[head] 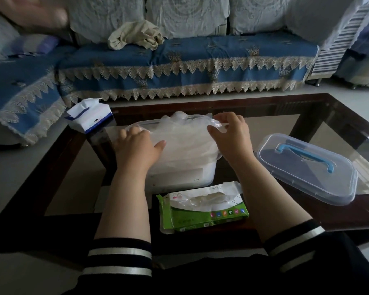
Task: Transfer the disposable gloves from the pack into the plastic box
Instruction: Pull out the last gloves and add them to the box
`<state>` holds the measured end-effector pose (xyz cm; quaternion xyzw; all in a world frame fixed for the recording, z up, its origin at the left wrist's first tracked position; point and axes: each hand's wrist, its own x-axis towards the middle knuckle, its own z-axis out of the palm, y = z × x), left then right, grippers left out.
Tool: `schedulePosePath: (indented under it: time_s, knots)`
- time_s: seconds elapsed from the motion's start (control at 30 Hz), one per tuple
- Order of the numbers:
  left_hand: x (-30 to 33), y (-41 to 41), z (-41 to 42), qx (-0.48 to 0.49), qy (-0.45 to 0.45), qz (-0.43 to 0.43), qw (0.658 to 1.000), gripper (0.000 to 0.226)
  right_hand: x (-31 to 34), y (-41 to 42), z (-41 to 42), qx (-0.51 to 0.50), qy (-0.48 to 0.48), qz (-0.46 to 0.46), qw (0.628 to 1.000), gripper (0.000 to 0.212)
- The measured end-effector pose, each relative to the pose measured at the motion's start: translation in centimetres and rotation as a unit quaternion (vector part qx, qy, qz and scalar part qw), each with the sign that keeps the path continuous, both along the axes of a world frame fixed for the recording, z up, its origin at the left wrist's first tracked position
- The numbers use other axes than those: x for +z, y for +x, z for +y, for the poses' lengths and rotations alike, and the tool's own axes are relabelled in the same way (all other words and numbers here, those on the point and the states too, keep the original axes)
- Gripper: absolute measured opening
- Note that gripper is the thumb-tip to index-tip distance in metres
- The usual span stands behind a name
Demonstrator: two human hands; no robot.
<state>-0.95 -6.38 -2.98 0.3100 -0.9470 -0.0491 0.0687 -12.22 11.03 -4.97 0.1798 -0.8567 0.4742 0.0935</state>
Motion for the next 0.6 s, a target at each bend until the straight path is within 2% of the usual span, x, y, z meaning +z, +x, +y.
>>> schedulePosePath:
  time_s: [0.1,0.17,0.23,0.3,0.37,0.4,0.5,0.57,0.6]
  knots:
    - [0.1,0.5,-0.2,0.019,0.011,-0.003,1.0,0.06,0.4,0.6,1.3,0.019,0.006,0.021,1.0,0.033]
    - [0.5,1.1,0.1,0.023,0.001,0.039,0.999,0.052,0.8,1.4,2.6,0.06,0.007,0.04,0.997,0.019]
    - [0.9,1.8,1.2,-0.003,-0.017,0.163,0.986,0.035,1.3,2.5,4.0,0.126,0.038,0.039,0.991,0.013]
    - [1.4,2.7,3.3,-0.064,-0.01,0.301,0.951,0.022,1.7,3.6,5.1,0.195,0.105,-0.002,0.975,0.031]
    - [2.2,3.7,5.7,-0.133,0.07,0.347,0.926,0.019,1.6,4.4,5.7,0.242,0.184,-0.063,0.951,0.039]
    - [2.2,4.2,6.9,-0.162,0.124,0.323,0.924,0.019,1.2,4.8,6.0,0.263,0.218,-0.086,0.936,0.037]
    - [1.2,4.6,8.9,-0.206,0.236,0.152,0.938,0.017,-0.6,5.4,6.0,0.314,0.325,-0.086,0.888,0.048]
    - [-0.2,4.3,9.4,-0.21,0.264,0.059,0.94,0.012,-1.6,5.7,5.9,0.313,0.37,-0.069,0.872,0.038]
    - [-1.0,4.2,9.6,-0.21,0.271,0.019,0.939,0.018,-1.9,5.9,5.7,0.308,0.379,-0.062,0.87,0.029]
